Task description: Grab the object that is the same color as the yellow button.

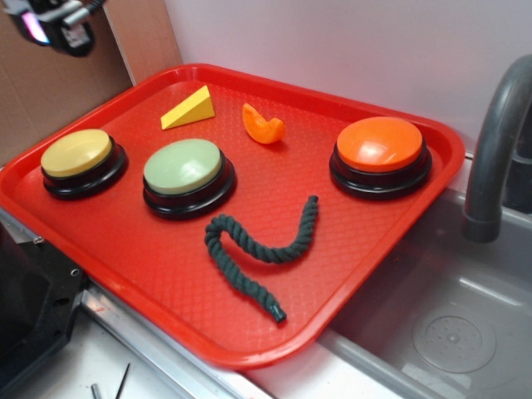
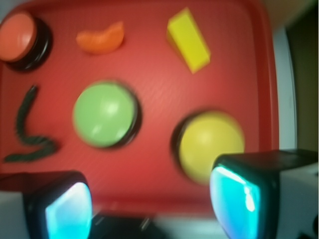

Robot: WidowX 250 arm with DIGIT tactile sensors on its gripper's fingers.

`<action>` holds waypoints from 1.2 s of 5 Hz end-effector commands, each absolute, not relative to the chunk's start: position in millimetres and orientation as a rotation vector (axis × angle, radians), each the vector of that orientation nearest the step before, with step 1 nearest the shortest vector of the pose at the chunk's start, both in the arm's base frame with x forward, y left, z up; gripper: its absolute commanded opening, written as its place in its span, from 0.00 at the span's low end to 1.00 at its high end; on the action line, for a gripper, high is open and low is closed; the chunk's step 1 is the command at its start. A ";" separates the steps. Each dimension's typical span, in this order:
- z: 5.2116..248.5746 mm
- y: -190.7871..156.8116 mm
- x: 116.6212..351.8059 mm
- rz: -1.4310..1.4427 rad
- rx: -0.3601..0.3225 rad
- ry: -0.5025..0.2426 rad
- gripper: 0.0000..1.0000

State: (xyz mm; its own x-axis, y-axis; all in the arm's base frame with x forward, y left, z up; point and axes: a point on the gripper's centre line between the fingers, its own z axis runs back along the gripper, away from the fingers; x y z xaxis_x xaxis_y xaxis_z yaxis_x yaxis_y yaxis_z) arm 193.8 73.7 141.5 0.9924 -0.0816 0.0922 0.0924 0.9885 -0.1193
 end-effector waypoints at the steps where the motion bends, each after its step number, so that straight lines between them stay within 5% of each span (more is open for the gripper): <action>1: 128.2 109.9 275.7 -0.393 0.018 -0.245 1.00; 3: 105.1 102.2 294.8 -0.272 0.032 -0.376 1.00; 5: 76.1 92.3 306.7 -0.303 -0.002 -0.352 1.00; 6: 78.3 91.8 301.5 -0.327 -0.019 -0.406 1.00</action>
State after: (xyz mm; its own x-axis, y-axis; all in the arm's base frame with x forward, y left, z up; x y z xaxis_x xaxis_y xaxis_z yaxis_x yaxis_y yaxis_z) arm 287.2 89.9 50.6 0.8903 -0.3032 0.3398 0.3259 0.9454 -0.0103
